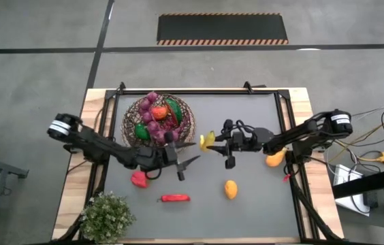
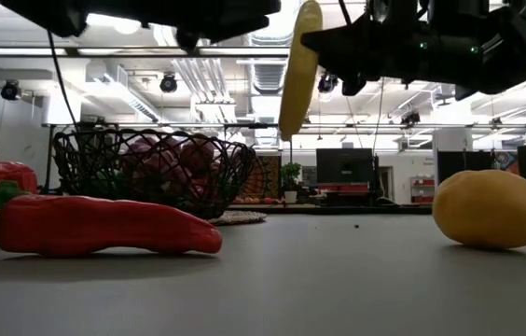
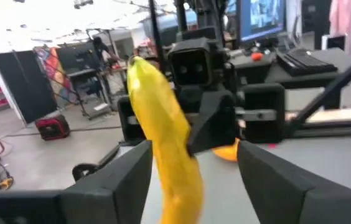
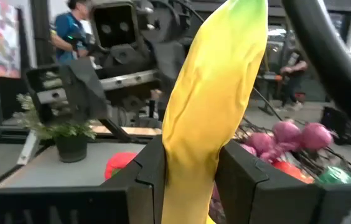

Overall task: Build produce basket
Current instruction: Put the banana into the wire basket

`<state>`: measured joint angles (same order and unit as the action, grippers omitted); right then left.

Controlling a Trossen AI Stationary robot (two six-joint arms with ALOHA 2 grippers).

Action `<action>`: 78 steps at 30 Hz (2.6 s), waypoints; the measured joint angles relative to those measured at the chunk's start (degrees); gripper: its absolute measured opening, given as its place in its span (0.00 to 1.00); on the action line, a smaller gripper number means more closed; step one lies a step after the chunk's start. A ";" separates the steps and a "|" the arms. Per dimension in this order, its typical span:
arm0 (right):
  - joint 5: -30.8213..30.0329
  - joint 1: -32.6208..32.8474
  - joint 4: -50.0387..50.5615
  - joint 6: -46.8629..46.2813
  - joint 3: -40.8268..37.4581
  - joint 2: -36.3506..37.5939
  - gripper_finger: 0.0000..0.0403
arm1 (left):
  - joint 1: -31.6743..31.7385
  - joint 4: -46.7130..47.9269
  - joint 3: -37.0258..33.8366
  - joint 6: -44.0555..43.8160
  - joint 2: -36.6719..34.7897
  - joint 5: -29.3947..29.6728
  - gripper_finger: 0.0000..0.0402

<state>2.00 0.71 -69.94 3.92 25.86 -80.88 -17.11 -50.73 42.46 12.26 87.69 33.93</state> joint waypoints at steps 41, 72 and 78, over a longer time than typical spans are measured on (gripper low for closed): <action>7.24 0.13 -1.30 0.64 -0.02 -0.02 0.27 | 3.02 -2.65 6.30 -4.59 12.79 -2.53 0.27; -13.62 0.00 52.05 4.65 -0.30 39.83 0.74 | 3.14 115.41 50.61 -39.08 3.63 -10.48 0.23; -14.05 0.00 52.10 4.16 -1.02 41.09 0.71 | 8.46 141.10 63.78 -44.67 4.50 -19.13 0.23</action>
<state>-12.05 0.71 -17.84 8.08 24.84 -39.79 -8.65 90.37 106.24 -32.40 92.19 14.79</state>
